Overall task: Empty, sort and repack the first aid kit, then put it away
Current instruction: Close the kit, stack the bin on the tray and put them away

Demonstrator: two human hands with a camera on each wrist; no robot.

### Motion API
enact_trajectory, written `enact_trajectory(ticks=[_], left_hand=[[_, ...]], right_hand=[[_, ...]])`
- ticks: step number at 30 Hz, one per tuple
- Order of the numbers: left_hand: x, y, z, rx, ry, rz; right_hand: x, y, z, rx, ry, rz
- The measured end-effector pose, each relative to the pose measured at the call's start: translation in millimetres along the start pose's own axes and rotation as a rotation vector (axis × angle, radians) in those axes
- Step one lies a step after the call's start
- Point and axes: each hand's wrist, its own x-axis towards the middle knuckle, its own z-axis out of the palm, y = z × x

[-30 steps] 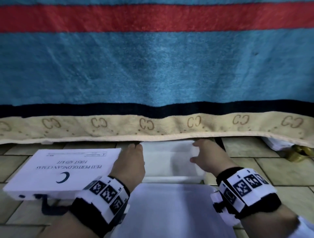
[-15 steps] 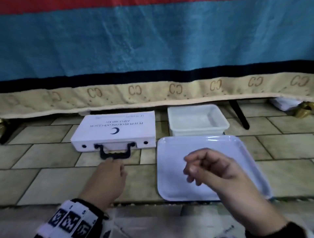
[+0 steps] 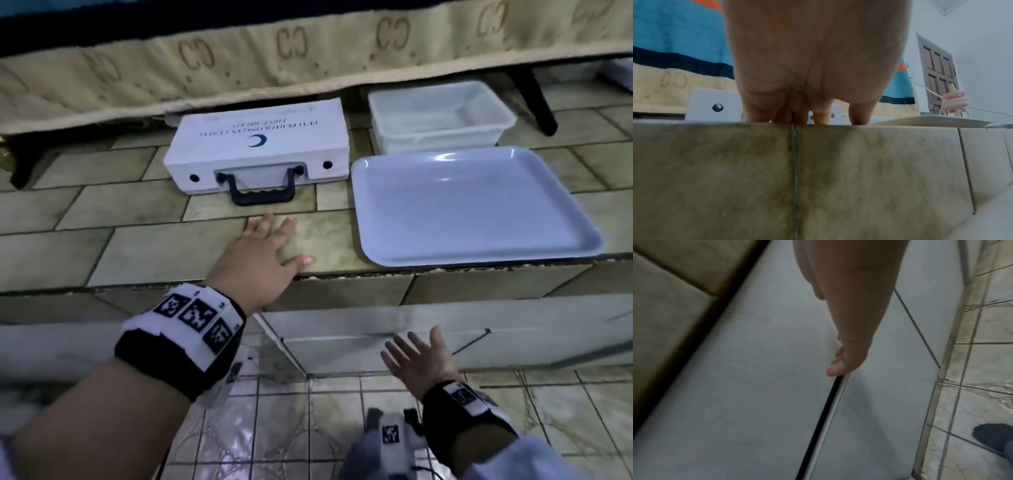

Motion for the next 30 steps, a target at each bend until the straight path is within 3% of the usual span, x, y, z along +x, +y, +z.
enact_trajectory(ticks=[8, 16, 20, 23, 25, 27, 30], left_hand=[[3, -6, 0, -0.045, 0.013, -0.009], [4, -5, 2, -0.031, 0.034, -0.011], [5, -6, 3, -0.045, 0.049, -0.013], [5, -6, 4, -0.052, 0.059, -0.009], [3, -5, 4, -0.06, 0.065, 0.005], [2, -7, 3, -0.084, 0.077, 0.018], [0, -15, -7, -0.256, 0.182, -0.011]], right_hand=[[48, 1, 20, 0.36, 0.1, 0.006], [27, 16, -4, 0.362, 0.244, 0.033], [2, 29, -31, 0.316, 0.232, 0.052], [-17, 36, -55, -0.068, 0.301, 0.063], [-34, 40, -68, -0.371, 0.299, 0.153], [-60, 39, -69, -0.865, 0.132, 0.225], [-101, 20, -46, -1.504, -0.28, 0.079]])
